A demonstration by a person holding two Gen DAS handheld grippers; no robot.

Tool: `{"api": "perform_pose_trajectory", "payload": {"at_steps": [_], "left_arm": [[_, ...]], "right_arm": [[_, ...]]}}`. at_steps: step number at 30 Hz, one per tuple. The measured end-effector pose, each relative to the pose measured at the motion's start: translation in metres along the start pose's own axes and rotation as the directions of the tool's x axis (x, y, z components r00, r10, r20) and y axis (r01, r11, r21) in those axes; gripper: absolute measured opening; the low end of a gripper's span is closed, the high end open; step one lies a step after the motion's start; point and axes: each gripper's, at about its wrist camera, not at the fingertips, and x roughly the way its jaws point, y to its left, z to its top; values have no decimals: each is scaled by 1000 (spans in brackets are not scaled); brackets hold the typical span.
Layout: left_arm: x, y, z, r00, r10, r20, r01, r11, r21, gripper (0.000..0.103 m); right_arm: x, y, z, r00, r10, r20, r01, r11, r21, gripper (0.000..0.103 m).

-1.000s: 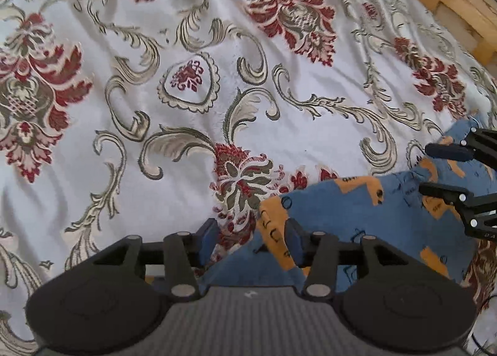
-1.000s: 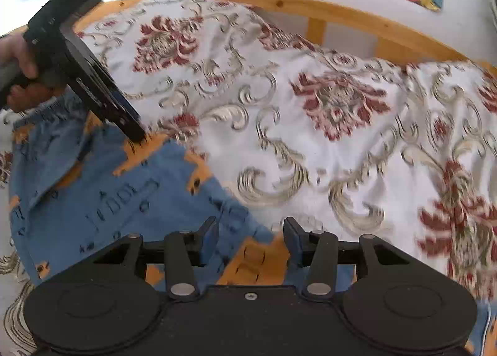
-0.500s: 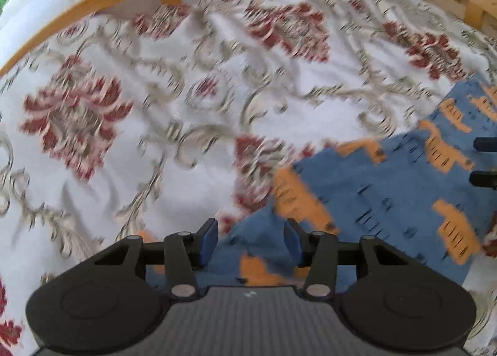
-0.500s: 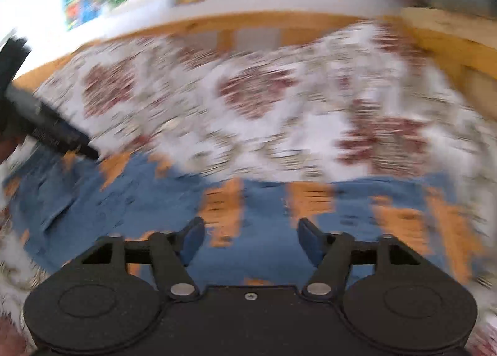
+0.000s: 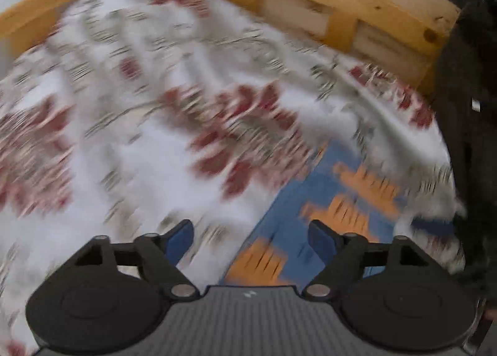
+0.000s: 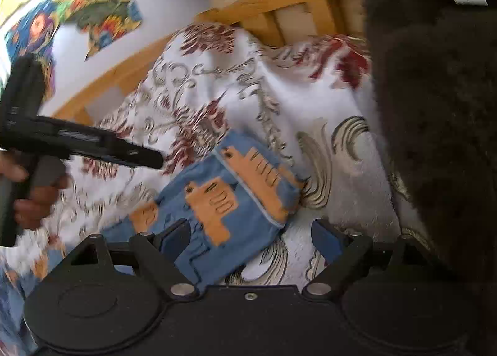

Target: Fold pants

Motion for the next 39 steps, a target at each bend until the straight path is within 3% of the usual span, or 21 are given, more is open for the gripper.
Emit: {"api": "perform_pose_trajectory", "payload": {"at_steps": [5,10,16,18,22,27,28,30,33,39], "left_arm": [[48,-26,45,995,-78,-66,85,989,117,86],[77,-39,60,973,-170,-158,203,954,220,78],[95,-34,64,955,-250,-162,279,940,195,57],[98,-31,66,946,-282,-161,308,935,174,42],[102,-33,63,939,-299,-171,330,924,194,38],[118,-31,68,933,-302,-197,331,934,137,40],[123,-32,71,934,-298,-196,328,934,141,38],[124,-35,71,937,-296,-187,328,929,173,22],[120,-44,65,945,-285,-159,314,927,203,16],[107,-39,56,943,-316,-102,331,925,185,13]], "right_arm": [[5,-5,5,999,-26,45,24,998,57,66],[4,-8,5,998,-50,47,47,997,63,44],[8,-5,4,995,-84,62,83,996,19,32],[11,-5,5,994,-93,63,93,996,3,29],[13,-9,5,993,-103,54,102,995,18,16],[13,-14,6,996,-77,50,74,996,53,11],[13,-14,6,996,-73,54,70,996,55,11],[11,-15,6,996,-63,61,59,996,61,10],[7,-13,5,996,-52,77,48,997,61,10],[-2,-7,4,992,-39,117,36,999,29,9]]}}
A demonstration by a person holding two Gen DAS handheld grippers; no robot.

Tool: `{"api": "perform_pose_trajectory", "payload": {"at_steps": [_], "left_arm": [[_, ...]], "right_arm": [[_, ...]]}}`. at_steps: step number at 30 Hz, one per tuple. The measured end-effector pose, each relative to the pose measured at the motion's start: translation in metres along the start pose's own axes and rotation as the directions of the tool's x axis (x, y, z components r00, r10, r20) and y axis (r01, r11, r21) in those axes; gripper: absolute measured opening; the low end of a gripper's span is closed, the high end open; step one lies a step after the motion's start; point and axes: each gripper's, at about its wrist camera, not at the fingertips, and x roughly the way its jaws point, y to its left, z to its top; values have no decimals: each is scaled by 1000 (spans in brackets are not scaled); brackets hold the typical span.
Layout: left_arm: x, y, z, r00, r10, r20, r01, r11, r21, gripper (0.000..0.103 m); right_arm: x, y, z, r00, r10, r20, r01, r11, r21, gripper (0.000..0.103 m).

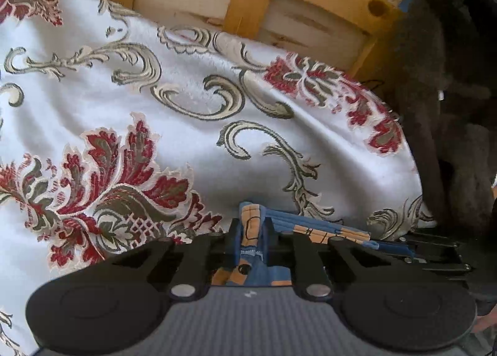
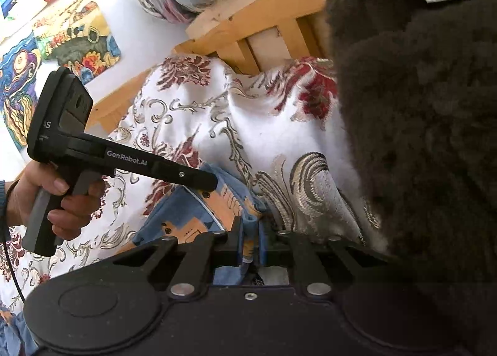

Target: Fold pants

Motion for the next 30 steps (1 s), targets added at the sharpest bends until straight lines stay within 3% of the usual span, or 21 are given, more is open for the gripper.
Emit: {"api": "perform_pose_trajectory", "payload": {"at_steps": [6,13,20,25,30], "left_arm": [[-31,-7,-6,998,-10,66,10,1000,4,13],[-91,-20,-14,988,-7,155,8,1000,-9,13],[-163,-23,-45,968,-37,249,41,999,-13,13],[-203,-22,-88,958,-40,284,50,998,-31,14],[-233,-14,-143,948,-19,318,46,996,-78,14]], "right_arm": [[-16,17,0,997,30,68,-24,995,-100,9],[-50,56,-4,976,175,126,-133,949,-286,9],[-87,118,-19,937,343,73,-257,814,-521,9],[-98,156,-41,923,385,-11,-317,744,-589,9],[-104,198,-76,905,408,-119,-375,632,-678,9]]}}
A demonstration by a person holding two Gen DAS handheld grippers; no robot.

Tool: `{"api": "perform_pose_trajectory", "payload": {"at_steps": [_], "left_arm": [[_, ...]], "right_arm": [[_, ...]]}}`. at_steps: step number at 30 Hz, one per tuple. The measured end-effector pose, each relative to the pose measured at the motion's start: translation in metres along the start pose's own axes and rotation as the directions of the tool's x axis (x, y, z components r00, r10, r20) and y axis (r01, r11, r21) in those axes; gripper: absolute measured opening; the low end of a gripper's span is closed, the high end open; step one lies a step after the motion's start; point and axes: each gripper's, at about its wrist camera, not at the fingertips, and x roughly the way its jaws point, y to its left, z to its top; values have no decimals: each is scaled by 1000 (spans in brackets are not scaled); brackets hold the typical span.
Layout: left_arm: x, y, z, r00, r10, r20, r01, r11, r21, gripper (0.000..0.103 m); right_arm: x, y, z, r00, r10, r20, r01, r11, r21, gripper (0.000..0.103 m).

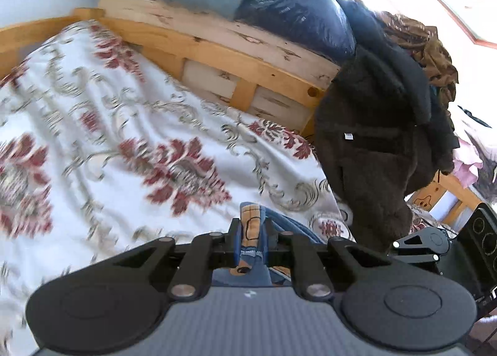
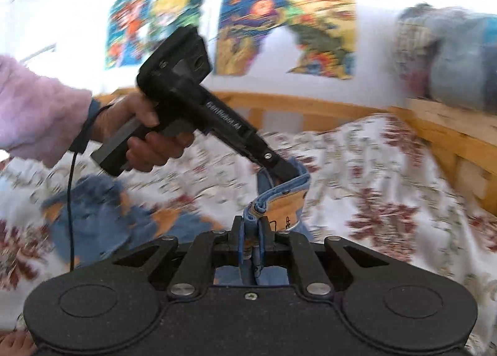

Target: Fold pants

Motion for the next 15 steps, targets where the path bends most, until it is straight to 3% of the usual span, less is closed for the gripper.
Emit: {"api": "perform_pose_trajectory", "payload": {"at_steps": [7,15], "left_arm": [[-49,27,-69,999,41,22,-39,995,-93,15],[-76,53,-146,992,126,-24,-129,967,-220,16]], "right_arm": [[26,58,-12,990,90,-112,-106,984,-143,9],[49,98,-33,957,152,-247,-203,959,-197,9]]}}
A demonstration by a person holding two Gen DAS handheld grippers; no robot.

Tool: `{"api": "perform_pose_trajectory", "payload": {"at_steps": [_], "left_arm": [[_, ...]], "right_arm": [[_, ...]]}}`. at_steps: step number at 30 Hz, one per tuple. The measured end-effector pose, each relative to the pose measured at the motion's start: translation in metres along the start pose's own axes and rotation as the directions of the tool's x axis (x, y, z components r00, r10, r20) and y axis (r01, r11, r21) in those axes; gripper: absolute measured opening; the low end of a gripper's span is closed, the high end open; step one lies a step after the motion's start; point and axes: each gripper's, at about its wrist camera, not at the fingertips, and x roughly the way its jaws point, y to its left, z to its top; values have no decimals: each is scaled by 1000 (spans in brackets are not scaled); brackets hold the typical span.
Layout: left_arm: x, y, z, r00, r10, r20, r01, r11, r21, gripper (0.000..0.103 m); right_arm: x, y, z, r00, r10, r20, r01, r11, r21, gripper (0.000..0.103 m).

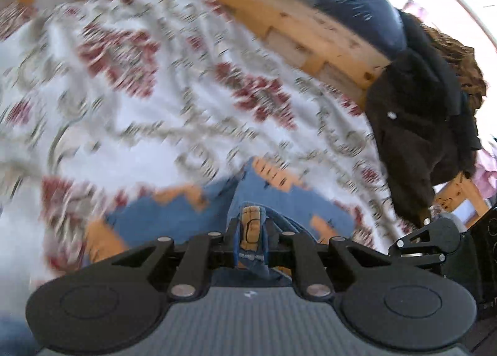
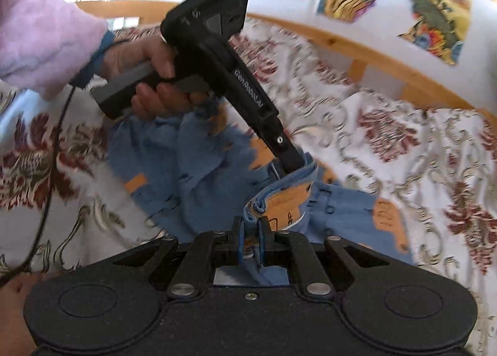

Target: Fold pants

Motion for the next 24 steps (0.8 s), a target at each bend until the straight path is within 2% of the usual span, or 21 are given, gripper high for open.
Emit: {"api": "perform_pose_trajectory", "payload": {"at_steps": [5,8,10,12,14,17,18,21,24], "left_arm": [[-15,12,-23,996,85,9,-84,995,-52,19],[-27,14,-29,994,103,24,-101,991,-93,21],[-38,18,-31,994,108,34,-102,985,-142,29],[-48,23,-31,995,89,44,-77,971,-225,46],[-55,27,-30,997,64,48,-46,951,-306,52],[-55,27,-25,999,51,4,-45,908,-416,63],[-52,28,-24,999,45,-14,-47,884,-466,65],[-40,34,-21,999,4,-43,-30,787,-616,69],[-28,39,-16,997,37,-69,-74,724,-685,71]], "right_arm": [[7,7,1,1000,9,-19,-9,1000,-5,9],[9,9,0,999,9,-31,-9,1000,-15,9],[11,11,0,999,8,-41,-9,1000,-25,9],[14,12,-1,999,6,-47,-8,999,-33,9],[15,13,-2,999,3,-48,-5,999,-38,9],[15,14,-2,999,0,-47,-2,999,-45,9],[15,15,-3,999,-2,-47,-1,999,-49,9],[14,16,-4,999,-5,-46,2,998,-61,9],[13,17,-5,999,-6,-46,2,998,-66,10]]}}
